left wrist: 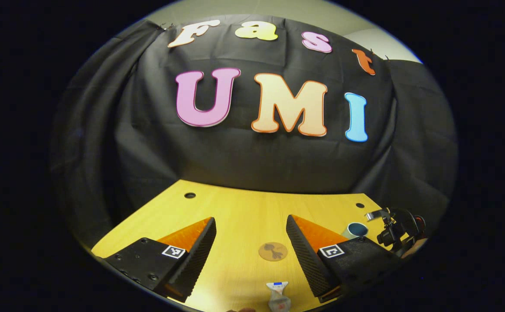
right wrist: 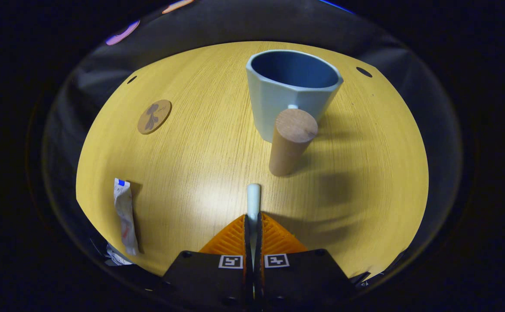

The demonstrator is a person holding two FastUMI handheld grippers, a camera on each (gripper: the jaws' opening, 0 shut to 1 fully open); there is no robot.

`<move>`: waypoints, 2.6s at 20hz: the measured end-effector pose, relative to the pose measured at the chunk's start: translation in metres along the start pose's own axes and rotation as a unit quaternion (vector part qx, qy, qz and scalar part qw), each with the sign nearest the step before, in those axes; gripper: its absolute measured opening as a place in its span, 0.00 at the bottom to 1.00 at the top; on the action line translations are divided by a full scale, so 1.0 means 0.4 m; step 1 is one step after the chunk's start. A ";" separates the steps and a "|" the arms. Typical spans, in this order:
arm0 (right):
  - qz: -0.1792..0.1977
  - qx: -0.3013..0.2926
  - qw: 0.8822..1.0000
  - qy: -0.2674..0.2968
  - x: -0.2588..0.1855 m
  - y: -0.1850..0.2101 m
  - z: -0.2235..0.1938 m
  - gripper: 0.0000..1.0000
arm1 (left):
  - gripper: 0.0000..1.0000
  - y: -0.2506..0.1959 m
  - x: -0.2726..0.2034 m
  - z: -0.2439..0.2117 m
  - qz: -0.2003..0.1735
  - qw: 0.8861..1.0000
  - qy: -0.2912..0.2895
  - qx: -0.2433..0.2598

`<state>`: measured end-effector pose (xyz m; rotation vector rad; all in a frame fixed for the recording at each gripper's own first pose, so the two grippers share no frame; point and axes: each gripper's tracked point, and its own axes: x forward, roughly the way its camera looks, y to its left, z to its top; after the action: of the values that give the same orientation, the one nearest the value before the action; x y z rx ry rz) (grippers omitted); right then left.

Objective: Put the toothbrush and toothpaste on the desktop into the cup, then pick up the cup and place it on the coaster on the desktop.

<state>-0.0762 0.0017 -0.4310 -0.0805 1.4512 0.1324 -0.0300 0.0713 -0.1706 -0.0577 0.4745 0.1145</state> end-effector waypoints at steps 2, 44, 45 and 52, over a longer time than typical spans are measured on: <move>0.002 0.000 1.000 -0.001 0.001 0.000 -0.002 0.04 | 0.95 -0.014 0.010 -0.058 -0.007 0.999 0.036 -0.004; 0.037 0.024 0.999 -0.032 -0.003 0.004 0.011 0.04 | 0.13 -0.119 -0.013 -0.633 -0.070 0.907 0.407 0.077; 0.037 0.021 0.998 -0.035 -0.004 0.005 0.012 0.04 | 0.11 -0.120 -0.011 -0.633 -0.072 0.908 0.405 0.074; 0.077 0.034 0.995 -0.058 -0.009 0.037 0.011 0.04 | 0.05 -0.118 -0.013 -0.630 -0.082 0.909 0.403 0.070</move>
<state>-0.0744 0.0168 -0.4264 0.0944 1.3430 0.2095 -0.1428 0.0033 -0.3908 -0.0009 1.3034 -0.1205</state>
